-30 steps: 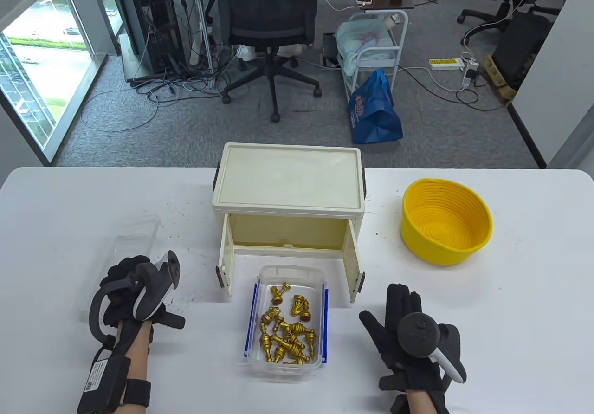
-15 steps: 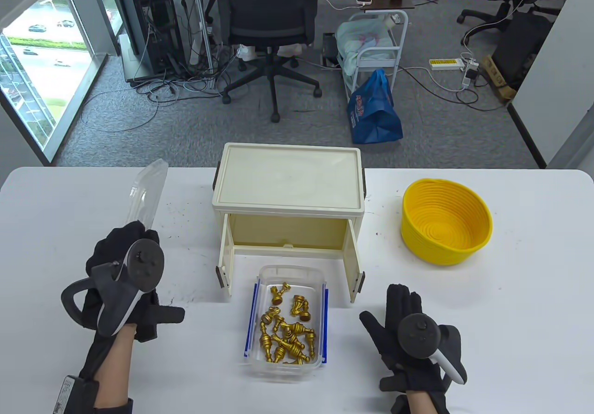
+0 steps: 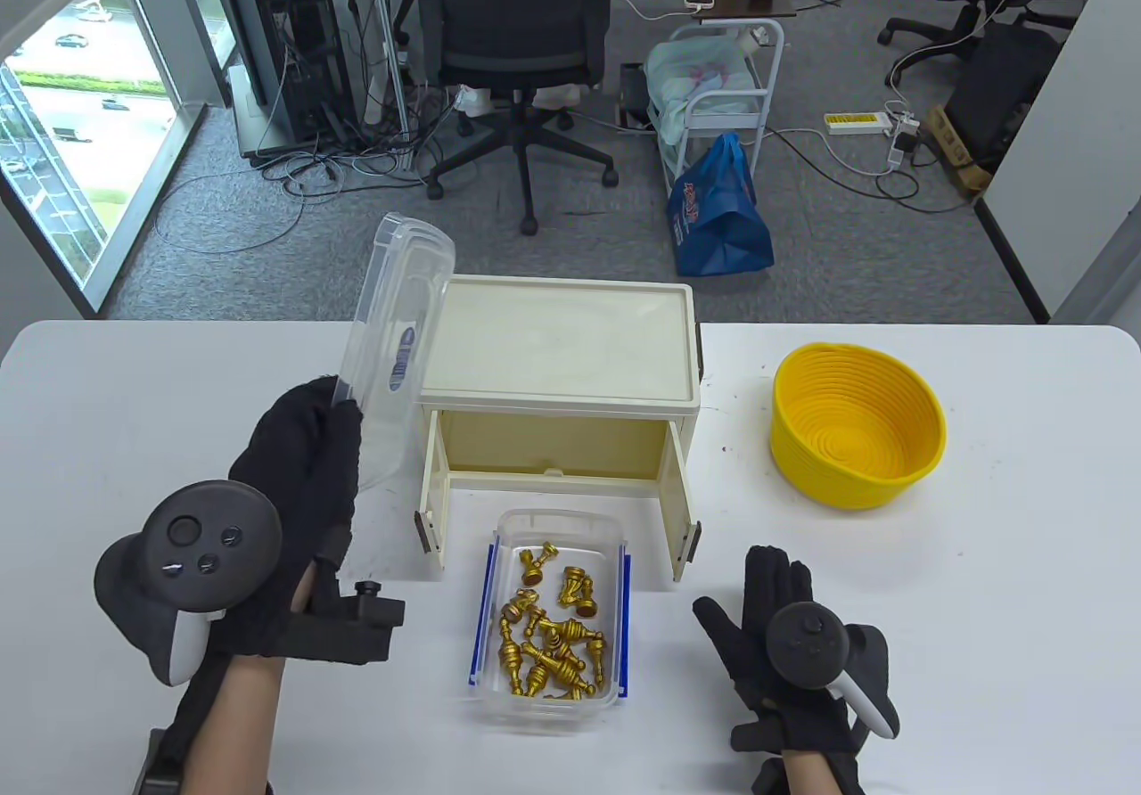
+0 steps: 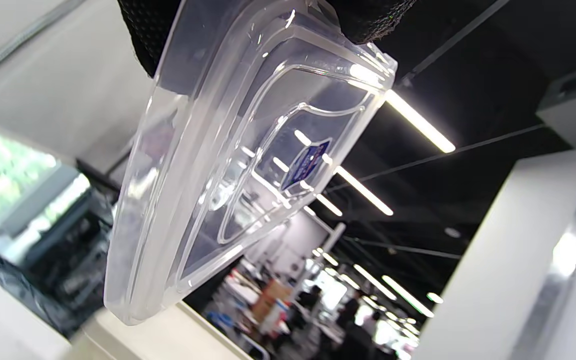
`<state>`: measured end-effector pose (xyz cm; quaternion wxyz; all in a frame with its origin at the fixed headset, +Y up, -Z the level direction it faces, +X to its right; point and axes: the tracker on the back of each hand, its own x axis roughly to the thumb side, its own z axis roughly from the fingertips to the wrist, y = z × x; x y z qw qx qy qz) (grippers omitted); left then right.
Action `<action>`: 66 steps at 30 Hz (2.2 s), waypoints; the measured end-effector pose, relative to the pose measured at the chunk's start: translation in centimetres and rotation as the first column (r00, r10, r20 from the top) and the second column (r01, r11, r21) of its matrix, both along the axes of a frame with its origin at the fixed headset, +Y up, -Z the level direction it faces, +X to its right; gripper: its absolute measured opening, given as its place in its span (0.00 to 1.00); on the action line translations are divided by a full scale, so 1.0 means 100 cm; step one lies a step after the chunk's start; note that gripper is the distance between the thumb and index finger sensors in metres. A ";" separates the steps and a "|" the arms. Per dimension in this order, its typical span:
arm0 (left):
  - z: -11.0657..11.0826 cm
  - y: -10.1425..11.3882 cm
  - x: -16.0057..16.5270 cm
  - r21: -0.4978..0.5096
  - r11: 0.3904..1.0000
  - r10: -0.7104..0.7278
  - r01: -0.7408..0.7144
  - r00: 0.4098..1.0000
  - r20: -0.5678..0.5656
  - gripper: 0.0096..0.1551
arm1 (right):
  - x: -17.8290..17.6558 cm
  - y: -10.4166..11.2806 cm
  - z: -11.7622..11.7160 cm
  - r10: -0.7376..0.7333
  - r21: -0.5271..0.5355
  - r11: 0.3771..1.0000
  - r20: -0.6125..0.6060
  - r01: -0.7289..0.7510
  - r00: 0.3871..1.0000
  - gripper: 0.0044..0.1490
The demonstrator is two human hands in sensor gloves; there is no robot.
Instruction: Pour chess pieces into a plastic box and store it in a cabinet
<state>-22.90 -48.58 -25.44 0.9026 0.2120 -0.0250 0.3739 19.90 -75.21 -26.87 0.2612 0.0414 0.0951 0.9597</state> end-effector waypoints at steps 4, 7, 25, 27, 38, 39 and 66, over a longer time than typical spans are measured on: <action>-0.012 -0.017 0.008 -0.154 0.962 0.247 -0.223 0.956 0.158 0.23 | 0.001 0.000 0.000 -0.009 0.002 1.000 0.002 0.009 1.000 0.57; -0.023 -0.040 0.016 -0.296 0.887 0.426 -0.355 0.877 0.225 0.23 | 0.002 0.000 0.000 -0.016 -0.001 1.000 0.002 0.016 1.000 0.58; -0.029 -0.191 0.048 -0.681 0.621 0.608 -0.388 0.787 0.106 0.26 | 0.002 0.000 0.000 -0.010 -0.008 1.000 -0.002 0.009 1.000 0.57; -0.027 -0.203 0.046 -0.697 0.601 0.619 -0.392 0.780 0.094 0.27 | 0.002 0.000 0.000 -0.009 -0.008 1.000 -0.002 0.009 1.000 0.57; -0.022 -0.243 0.036 -0.754 0.520 0.660 -0.402 0.749 0.056 0.29 | 0.001 0.000 0.000 -0.002 -0.018 1.000 -0.002 0.002 1.000 0.58; -0.021 -0.246 0.036 -0.756 0.511 0.666 -0.409 0.744 0.047 0.29 | 0.001 0.000 0.000 0.000 -0.021 1.000 -0.003 0.000 1.000 0.57; -0.042 -0.216 0.052 -0.711 0.610 -0.157 0.351 0.933 0.325 0.37 | -0.001 0.000 -0.001 0.010 -0.043 0.999 -0.009 -0.010 1.000 0.57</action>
